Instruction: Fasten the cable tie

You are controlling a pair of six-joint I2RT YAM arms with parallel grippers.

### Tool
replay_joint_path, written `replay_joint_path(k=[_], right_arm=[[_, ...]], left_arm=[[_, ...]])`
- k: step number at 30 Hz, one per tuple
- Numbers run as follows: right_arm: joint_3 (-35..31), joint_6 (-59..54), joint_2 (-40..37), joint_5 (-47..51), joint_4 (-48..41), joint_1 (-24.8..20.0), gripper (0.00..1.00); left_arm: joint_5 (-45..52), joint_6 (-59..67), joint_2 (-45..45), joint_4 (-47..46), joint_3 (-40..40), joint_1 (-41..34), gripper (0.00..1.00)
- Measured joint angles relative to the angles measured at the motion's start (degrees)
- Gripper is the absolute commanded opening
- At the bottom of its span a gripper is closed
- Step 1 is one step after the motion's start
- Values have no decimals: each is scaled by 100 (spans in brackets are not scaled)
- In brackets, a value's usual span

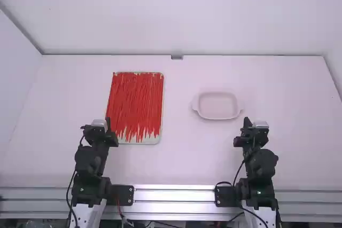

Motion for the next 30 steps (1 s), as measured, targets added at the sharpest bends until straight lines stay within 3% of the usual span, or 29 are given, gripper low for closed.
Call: replay_joint_path(k=[15,30], right_arm=[[87,74,299,-87,-103,11,9],[1200,208,1840,-684,-817,354,32]], left_arm=[[111,-48,323,-190,181,2,9],[1025,-166,2063,-1080,1502,0,32]])
